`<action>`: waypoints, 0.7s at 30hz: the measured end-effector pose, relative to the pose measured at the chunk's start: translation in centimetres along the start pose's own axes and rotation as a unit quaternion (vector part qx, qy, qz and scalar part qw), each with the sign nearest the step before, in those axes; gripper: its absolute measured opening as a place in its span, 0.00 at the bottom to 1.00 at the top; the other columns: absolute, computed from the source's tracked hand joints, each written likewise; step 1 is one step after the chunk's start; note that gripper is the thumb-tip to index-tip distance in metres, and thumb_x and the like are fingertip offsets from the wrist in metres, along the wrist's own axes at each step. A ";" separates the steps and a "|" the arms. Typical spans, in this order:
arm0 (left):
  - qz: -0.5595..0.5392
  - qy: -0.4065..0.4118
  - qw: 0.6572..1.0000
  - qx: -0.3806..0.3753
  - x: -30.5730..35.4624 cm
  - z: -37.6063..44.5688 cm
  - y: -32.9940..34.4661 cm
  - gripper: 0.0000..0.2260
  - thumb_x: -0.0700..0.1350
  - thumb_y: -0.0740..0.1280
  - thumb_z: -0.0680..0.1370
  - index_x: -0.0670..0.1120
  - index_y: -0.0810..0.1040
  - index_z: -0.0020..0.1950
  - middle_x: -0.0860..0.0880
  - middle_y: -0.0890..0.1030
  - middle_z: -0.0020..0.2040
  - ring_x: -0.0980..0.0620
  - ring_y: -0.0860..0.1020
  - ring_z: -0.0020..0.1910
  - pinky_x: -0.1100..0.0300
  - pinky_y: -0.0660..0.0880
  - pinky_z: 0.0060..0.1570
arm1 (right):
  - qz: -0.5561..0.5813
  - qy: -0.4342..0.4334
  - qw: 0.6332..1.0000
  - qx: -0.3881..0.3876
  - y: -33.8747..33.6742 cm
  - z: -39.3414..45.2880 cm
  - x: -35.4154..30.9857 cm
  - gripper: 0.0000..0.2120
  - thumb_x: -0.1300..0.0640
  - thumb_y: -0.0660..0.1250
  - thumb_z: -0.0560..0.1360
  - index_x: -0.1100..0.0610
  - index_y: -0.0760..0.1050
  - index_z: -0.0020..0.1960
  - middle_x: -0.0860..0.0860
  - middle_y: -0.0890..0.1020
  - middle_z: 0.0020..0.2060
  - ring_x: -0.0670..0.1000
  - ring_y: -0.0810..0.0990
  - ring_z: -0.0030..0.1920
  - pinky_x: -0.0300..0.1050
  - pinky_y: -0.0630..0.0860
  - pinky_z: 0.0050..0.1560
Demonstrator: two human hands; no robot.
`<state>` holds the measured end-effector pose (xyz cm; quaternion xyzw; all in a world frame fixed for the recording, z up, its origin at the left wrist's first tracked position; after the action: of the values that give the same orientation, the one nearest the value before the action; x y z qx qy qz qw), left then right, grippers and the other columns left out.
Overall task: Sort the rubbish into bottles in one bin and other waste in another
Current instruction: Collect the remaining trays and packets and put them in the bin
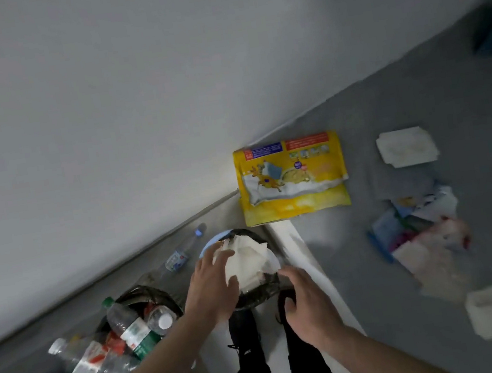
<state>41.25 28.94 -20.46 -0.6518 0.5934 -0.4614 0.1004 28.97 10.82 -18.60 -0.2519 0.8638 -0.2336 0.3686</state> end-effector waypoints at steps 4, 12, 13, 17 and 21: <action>-0.080 0.034 0.993 0.081 5.4 -0.7 -5.3 0.22 0.43 0.71 0.75 0.53 0.74 0.69 0.48 0.67 0.74 0.46 0.68 0.73 0.48 0.70 0.68 | 0.056 0.002 0.995 0.077 -5.9 -5.0 0.5 0.28 0.62 0.62 0.71 0.36 0.67 0.63 0.29 0.67 0.62 0.35 0.72 0.62 0.34 0.70 0.63; -0.197 -0.113 0.974 0.016 11.8 6.1 -6.0 0.21 0.56 0.76 0.67 0.61 0.80 0.59 0.41 0.67 0.72 0.41 0.73 0.68 0.44 0.77 0.60 | 0.139 0.101 0.948 0.269 -13.4 -10.4 9.4 0.28 0.69 0.71 0.70 0.44 0.71 0.62 0.42 0.75 0.60 0.42 0.76 0.55 0.36 0.75 0.51; -0.226 -0.122 0.966 0.015 12.4 6.9 -5.6 0.19 0.56 0.76 0.66 0.60 0.83 0.56 0.41 0.72 0.68 0.43 0.77 0.62 0.50 0.79 0.55 | 0.143 0.122 0.936 0.298 -14.2 -10.6 11.3 0.29 0.70 0.73 0.69 0.45 0.71 0.62 0.45 0.75 0.59 0.45 0.77 0.54 0.40 0.76 0.51; -0.346 -0.154 0.925 0.016 14.9 9.3 -4.0 0.12 0.42 0.75 0.74 0.47 0.85 0.57 0.46 0.83 0.54 0.50 0.78 0.47 0.58 0.72 0.51 | 0.110 0.212 0.896 0.375 -16.7 -11.4 21.0 0.30 0.69 0.78 0.64 0.60 0.74 0.65 0.59 0.77 0.59 0.61 0.76 0.59 0.52 0.74 0.60; -0.370 -0.200 0.906 0.050 15.4 10.5 -2.2 0.12 0.43 0.77 0.71 0.51 0.86 0.54 0.46 0.84 0.54 0.47 0.79 0.48 0.55 0.75 0.53 | 0.104 0.338 0.873 0.336 -17.7 -12.1 29.4 0.42 0.58 0.81 0.63 0.59 0.69 0.74 0.62 0.73 0.68 0.64 0.76 0.64 0.55 0.73 0.67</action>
<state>48.32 11.86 -17.37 -0.8971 0.2532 -0.3549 0.0714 6.84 -17.91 -15.98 0.0729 0.8266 -0.5406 0.1386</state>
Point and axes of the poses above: each hand's wrist, its own z-axis towards the middle knuckle, its own y-axis out of the palm, x = y × z, the point moved 1 cm from there along z, towards the middle knuckle
